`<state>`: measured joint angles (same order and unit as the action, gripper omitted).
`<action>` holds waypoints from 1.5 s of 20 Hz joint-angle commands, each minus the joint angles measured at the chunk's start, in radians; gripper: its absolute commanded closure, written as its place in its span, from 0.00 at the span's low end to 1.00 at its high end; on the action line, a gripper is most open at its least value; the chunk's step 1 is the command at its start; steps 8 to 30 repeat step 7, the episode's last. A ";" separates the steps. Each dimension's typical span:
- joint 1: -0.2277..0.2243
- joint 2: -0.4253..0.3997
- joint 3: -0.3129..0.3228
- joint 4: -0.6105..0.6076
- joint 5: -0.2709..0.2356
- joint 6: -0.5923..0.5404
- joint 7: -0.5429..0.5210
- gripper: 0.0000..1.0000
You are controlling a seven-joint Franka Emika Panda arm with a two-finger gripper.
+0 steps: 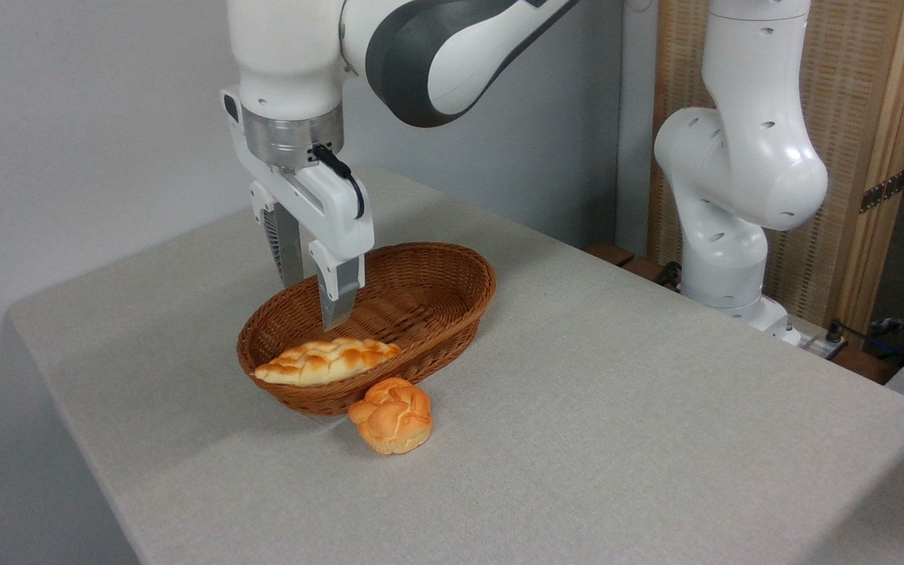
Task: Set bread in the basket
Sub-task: 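Lower the loaf into the basket and open the gripper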
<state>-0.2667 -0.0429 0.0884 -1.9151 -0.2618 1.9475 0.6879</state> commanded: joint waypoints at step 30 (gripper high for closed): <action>0.017 -0.011 0.011 0.011 0.119 -0.018 -0.007 0.00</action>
